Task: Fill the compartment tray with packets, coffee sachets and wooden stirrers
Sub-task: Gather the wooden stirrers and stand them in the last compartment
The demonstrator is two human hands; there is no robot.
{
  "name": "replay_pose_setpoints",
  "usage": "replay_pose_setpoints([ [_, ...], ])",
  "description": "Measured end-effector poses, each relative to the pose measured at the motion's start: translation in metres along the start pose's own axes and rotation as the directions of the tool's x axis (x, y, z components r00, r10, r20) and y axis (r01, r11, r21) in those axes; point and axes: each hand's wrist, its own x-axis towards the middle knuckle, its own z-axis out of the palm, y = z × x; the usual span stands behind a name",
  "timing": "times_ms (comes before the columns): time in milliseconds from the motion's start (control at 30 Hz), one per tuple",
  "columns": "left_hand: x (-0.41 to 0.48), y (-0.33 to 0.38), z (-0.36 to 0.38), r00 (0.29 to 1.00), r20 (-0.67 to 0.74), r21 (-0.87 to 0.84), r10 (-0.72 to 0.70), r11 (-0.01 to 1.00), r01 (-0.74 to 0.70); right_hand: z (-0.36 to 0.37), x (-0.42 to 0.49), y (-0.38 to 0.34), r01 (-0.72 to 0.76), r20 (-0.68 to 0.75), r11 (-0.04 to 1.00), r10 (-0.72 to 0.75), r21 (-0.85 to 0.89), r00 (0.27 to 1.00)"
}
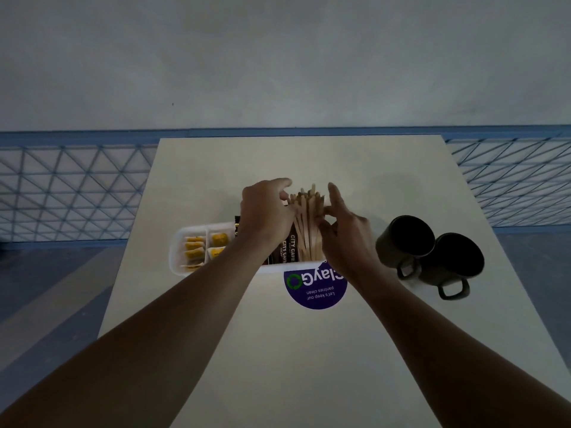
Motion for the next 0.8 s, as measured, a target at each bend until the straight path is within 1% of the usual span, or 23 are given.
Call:
replay_pose_setpoints([
  [100,-0.005,-0.002,-0.008,1.0,-0.024,-0.024,-0.013,1.0,0.013,-0.003,-0.006,-0.002,-0.059,0.031,0.998,0.058,0.013,0.998],
  [300,-0.021,-0.011,-0.021,0.998,-0.03,-0.073,-0.047,0.996,0.045,-0.006,-0.021,0.0,-0.197,0.095,0.98,0.198,-0.018,0.976],
  [433,-0.034,-0.018,-0.026,0.998,-0.035,-0.05,-0.06,0.997,0.058,-0.005,-0.032,-0.002,-0.197,0.09,0.979,0.201,-0.053,0.975],
  [533,-0.033,-0.027,-0.025,0.99,-0.024,0.006,-0.139,0.99,0.139,-0.003,-0.037,-0.005,-0.198,0.087,0.978,0.203,-0.067,0.975],
  [633,-0.029,-0.032,-0.024,0.975,-0.012,0.01,-0.222,0.975,0.222,-0.002,-0.04,-0.007,-0.19,0.096,0.98,0.196,-0.064,0.976],
  [700,-0.027,-0.031,-0.023,0.975,-0.01,0.003,-0.22,0.975,0.22,-0.001,-0.041,-0.007,-0.206,0.104,0.977,0.211,-0.052,0.972],
  [800,-0.022,-0.029,-0.019,0.984,-0.026,-0.009,-0.177,0.984,0.177,0.002,-0.042,-0.006,-0.227,0.117,0.973,0.23,-0.038,0.966],
])
